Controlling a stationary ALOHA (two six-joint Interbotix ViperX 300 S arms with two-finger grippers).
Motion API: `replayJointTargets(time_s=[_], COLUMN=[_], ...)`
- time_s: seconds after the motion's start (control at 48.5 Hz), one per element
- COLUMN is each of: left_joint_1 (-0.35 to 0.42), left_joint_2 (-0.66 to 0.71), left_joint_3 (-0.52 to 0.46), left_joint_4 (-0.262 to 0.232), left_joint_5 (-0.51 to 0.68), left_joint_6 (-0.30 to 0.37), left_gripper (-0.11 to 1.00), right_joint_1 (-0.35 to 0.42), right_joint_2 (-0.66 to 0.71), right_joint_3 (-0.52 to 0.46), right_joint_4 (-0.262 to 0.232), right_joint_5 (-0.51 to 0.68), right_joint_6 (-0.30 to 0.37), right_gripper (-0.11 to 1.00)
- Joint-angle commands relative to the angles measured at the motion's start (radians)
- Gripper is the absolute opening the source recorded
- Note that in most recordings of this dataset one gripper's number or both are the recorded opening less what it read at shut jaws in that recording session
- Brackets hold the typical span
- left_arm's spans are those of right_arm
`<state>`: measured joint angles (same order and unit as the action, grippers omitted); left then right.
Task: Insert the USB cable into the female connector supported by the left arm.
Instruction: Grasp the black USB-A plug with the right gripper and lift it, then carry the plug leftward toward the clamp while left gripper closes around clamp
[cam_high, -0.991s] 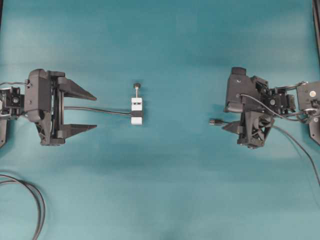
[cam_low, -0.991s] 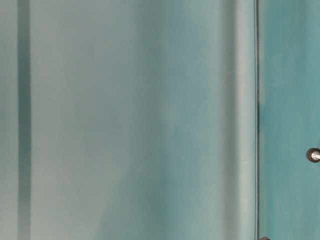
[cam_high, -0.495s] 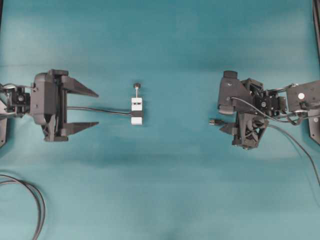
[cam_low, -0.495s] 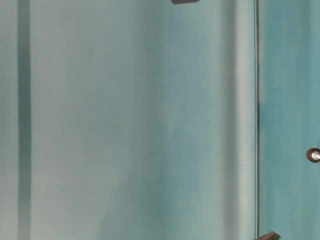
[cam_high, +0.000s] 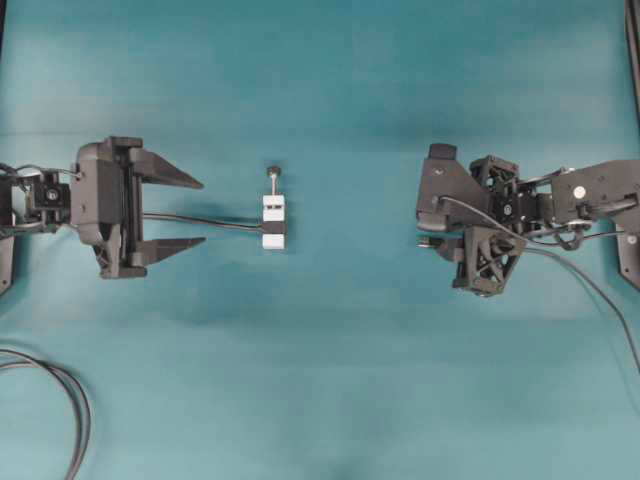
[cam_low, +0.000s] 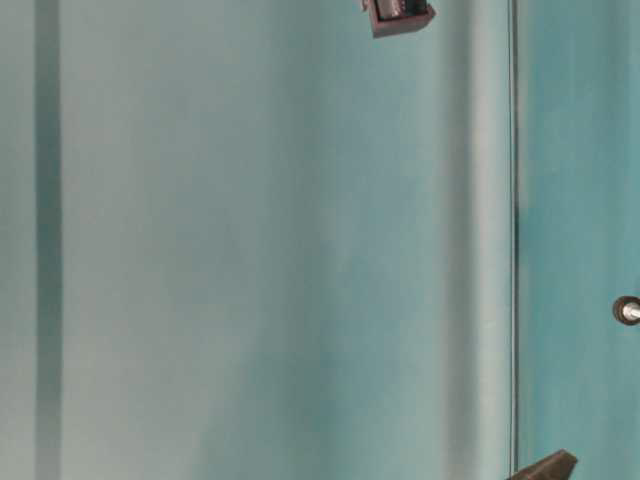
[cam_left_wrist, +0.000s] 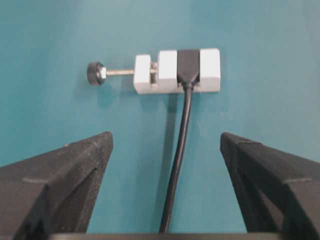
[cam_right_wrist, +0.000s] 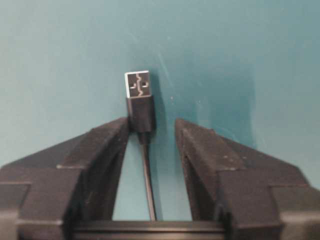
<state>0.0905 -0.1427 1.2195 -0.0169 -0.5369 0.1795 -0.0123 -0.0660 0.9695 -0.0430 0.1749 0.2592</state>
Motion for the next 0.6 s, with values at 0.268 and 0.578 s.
replayJointTargets(time_s=[0.268, 0.578], left_joint_1=[0.005, 0.005], left_joint_2=[0.028, 0.044], left_joint_3=[-0.008, -0.029], left_joint_4=[-0.002, -0.002], left_joint_5=[-0.011, -0.011], left_joint_6=[0.015, 0.014], left_gripper=[0.93, 0.93], right_joint_1=[0.038, 0.044], right_joint_2=[0.025, 0.025], right_joint_3=[-0.029, -0.063], right_joint_4=[-0.003, -0.048], right_joint_5=[0.023, 0.061], right_joint_6=[-0.002, -0.018], right_gripper=[0.31, 0.24])
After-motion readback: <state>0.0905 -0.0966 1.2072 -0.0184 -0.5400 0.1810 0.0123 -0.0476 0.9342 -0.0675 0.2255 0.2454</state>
